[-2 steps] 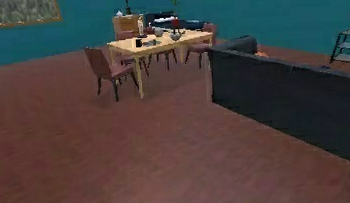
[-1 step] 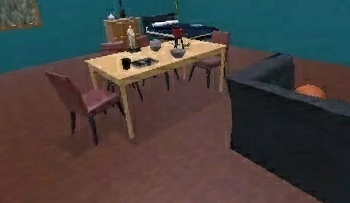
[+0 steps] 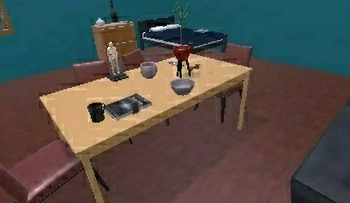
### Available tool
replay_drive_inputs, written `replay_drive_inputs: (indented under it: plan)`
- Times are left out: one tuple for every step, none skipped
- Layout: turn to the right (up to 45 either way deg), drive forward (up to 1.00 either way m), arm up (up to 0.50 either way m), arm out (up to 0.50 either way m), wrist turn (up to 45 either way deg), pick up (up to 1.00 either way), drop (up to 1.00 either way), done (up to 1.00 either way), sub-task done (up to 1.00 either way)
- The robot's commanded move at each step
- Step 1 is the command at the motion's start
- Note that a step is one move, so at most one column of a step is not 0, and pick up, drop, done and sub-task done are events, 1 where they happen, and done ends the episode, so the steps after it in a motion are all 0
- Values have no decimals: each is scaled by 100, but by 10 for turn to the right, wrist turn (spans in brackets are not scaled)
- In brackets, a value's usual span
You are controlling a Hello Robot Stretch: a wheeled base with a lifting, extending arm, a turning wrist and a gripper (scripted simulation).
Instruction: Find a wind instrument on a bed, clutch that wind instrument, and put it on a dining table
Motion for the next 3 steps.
replay_drive_inputs:
  plan:
    - [60,0,0,0,0,0,0,0,0]
    - [0,40,0,0,0,0,0,0,0]
    - [-240,0,0,0,0,0,0,0,0]
